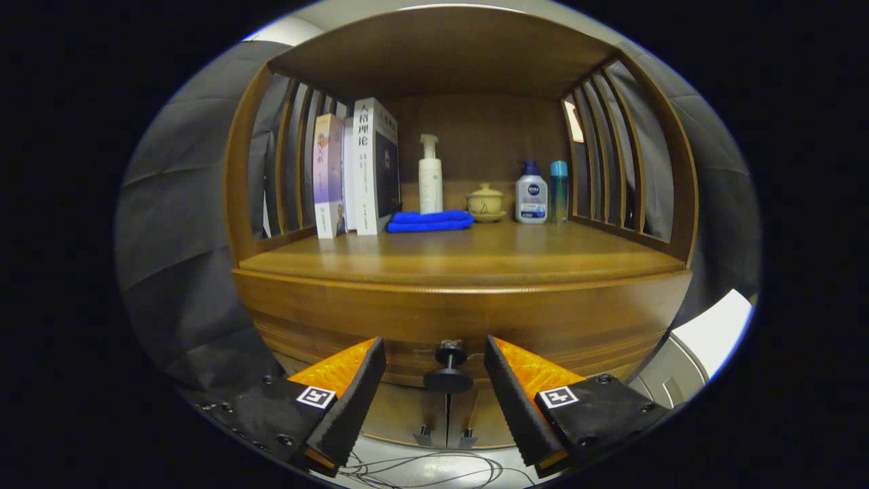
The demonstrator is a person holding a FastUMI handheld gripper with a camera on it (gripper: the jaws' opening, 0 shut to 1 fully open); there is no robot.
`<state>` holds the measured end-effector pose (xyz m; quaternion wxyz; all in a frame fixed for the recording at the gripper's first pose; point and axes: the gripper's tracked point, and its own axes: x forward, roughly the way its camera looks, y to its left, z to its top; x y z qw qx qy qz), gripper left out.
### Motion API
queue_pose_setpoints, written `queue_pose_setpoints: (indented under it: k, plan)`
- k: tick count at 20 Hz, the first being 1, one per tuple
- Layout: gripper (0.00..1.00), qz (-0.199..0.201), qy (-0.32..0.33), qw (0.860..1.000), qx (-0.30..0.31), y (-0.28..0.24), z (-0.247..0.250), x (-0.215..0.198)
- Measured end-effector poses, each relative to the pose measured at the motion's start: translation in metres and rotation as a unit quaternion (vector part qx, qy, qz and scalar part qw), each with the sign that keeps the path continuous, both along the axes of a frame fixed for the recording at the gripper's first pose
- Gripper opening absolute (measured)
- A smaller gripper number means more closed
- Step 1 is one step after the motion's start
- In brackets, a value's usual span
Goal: Pull open the drawer, take out the items inside it, and place them on the countertop above the cabinet.
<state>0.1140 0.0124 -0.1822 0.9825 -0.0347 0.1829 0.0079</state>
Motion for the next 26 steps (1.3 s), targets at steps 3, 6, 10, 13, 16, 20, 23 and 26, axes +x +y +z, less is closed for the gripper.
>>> queue_pose_setpoints:
  k: [3, 6, 10, 13, 16, 20, 23, 26]
  plan:
    - [0.92, -0.005, 0.007, 1.0, -0.011, -0.002, -0.015, 0.003]
    - [0.64, -0.015, 0.007, 1.0, -0.02, -0.007, -0.021, 0.011]
    - [0.39, -0.029, 0.005, 1.0, -0.007, -0.011, -0.024, 0.012]
    - [0.27, -0.024, -0.005, 1.0, -0.018, -0.013, -0.024, 0.013]
    - [0.27, -0.032, 0.001, 0.999, 0.004, -0.013, -0.025, 0.009]
    - [0.27, -0.027, -0.002, 1.0, 0.006, -0.013, -0.024, -0.007]
    - [0.27, -0.025, -0.008, 1.0, 0.011, -0.012, -0.023, -0.022]
    - [0.27, -0.017, -0.02, 1.0, 0.01, -0.009, -0.022, -0.039]
